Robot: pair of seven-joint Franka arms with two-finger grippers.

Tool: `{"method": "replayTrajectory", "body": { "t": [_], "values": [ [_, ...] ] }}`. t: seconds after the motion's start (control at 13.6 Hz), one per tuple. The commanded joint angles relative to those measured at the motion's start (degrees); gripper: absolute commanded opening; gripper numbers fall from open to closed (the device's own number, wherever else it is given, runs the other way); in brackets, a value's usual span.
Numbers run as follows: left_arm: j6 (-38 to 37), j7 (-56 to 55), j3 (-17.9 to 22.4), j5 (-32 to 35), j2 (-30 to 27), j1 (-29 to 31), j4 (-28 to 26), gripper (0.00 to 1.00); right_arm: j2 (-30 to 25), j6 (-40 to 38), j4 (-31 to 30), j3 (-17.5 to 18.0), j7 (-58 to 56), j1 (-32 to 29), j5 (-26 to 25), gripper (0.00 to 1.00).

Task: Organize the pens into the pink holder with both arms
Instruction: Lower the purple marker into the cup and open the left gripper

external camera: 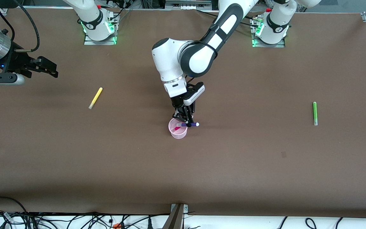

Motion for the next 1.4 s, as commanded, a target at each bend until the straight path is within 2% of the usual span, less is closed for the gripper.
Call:
{"method": "replayTrajectory", "body": {
  "t": [0.0, 0.22, 0.51, 0.88, 0.95, 1.1, 1.18, 1.25, 1.32],
  "values": [
    [-0.8, -2.4, 2.6, 2.0, 2.6, -2.9, 2.0, 0.00, 2.8, 0.3, 2.2, 1.2, -0.9, -0.2, -2.4, 1.00],
    [-0.8, -2.8, 5.0, 2.0, 3.6, -5.0, 2.7, 0.00, 4.4, -0.2, 8.1, 0.7, -1.1, -0.4, -3.0, 1.00],
    [-0.8, -2.9, 5.2, 2.6, 4.8, -5.6, 3.9, 0.00, 4.1, -2.4, 7.3, 0.7, 0.2, -0.4, -0.5, 1.00],
    [-0.7, -2.8, 5.2, 2.7, 5.9, -5.6, 5.3, 0.00, 4.1, -1.9, 7.2, 0.7, 0.2, -0.4, -0.2, 1.00],
    [-0.7, -2.9, 5.2, 2.7, 5.9, -5.6, 5.3, 0.10, 4.2, -1.4, 7.1, 0.7, 0.2, -0.4, -0.1, 1.00],
    [-0.7, -2.8, 5.3, 2.7, 5.8, -5.6, 5.5, 0.21, 4.1, -1.4, 7.0, 0.6, 0.2, -0.5, 1.9, 1.00],
    [-0.7, -2.8, 5.3, 2.7, 5.8, -5.6, 6.0, 0.29, 4.0, -1.5, 6.9, 0.6, 0.2, -0.4, 1.9, 1.00],
    [-0.7, -2.8, 5.3, 2.7, 5.8, -5.6, 6.3, 0.30, 4.1, -1.4, 6.9, 0.6, 0.2, -0.4, 1.9, 1.00],
    [-0.7, -2.8, 5.3, 2.6, 5.8, -5.6, 6.4, 0.36, 4.0, -1.4, 6.9, 0.6, 0.2, -0.5, 1.9, 1.00]
  ]
}}
